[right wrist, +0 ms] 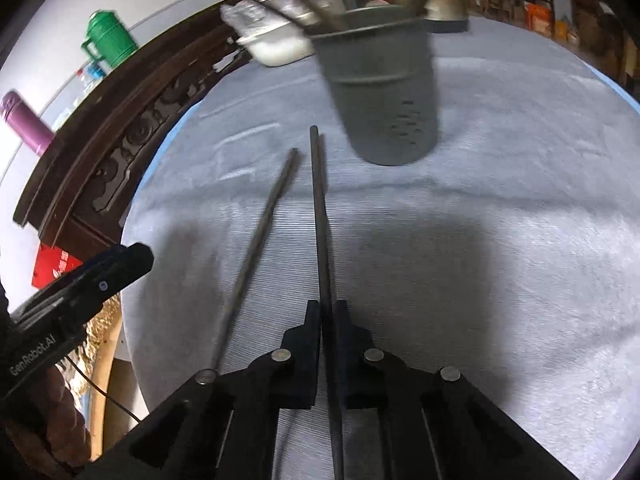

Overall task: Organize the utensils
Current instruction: 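Close the right tool on one chopstick while the left tool grasps the other, then lift both held chopsticks toward the holder cup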

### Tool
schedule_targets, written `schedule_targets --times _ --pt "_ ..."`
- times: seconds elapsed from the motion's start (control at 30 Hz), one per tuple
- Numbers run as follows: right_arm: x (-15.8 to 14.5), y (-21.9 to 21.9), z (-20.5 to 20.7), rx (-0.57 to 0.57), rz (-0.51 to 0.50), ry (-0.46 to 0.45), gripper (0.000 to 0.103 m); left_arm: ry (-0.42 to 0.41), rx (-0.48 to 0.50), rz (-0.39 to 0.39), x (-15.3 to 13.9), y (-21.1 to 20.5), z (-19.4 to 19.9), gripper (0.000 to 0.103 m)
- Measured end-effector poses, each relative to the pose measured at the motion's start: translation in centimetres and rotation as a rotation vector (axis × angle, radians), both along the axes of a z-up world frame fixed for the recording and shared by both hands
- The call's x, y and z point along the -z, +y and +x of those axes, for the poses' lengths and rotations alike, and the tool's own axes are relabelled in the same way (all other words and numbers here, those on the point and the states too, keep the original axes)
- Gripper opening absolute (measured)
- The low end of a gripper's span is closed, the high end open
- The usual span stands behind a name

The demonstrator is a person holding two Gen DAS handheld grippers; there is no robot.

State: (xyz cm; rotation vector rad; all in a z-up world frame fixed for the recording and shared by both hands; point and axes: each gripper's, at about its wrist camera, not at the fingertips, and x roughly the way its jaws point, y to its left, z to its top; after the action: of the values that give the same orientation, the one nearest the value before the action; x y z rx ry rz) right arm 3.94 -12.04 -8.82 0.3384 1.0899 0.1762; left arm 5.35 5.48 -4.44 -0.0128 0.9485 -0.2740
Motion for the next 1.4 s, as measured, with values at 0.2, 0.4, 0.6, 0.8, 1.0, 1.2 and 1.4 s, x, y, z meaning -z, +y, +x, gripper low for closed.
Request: schedule_targets --times 0.2,0.4,0.6,0.8,1.0,1.2,1.4 --pt "0.0 -2.2 -2.0 0.000 0.037 0.026 0.007 0.035 0.058 -0.010 0.8 -1.9 0.7 0.055" --pt "-0.1 -2.5 -3.1 -0.052 0.059 0.081 0.009 0.078 0.114 -0.020 1.7 -3.5 1.8 0.055" --pt "-1.4 -4.1 -1.0 -0.003 0.082 0.050 0.013 0.134 0.138 -0.040 2.6 -4.1 3.1 0.048" --pt "-1.5 -3.5 2.0 -0.005 0.057 0.022 0.018 0.196 0.180 -0.086 3.4 -4.6 4.1 0.030" --pt "-0.6 -2.4 4.3 -0.023 0.024 0.021 0.018 0.242 0.198 -0.136 4.1 -5.2 4.9 0.023" --pt "0.3 -1.4 5.1 -0.026 -0.010 0.019 0.014 0.264 0.206 -0.168 5.0 -5.4 5.4 0.008" --pt "-0.1 -3.6 3.8 0.025 0.013 0.017 0.012 0.278 0.199 -0.193 4.8 -4.7 5.4 0.007"
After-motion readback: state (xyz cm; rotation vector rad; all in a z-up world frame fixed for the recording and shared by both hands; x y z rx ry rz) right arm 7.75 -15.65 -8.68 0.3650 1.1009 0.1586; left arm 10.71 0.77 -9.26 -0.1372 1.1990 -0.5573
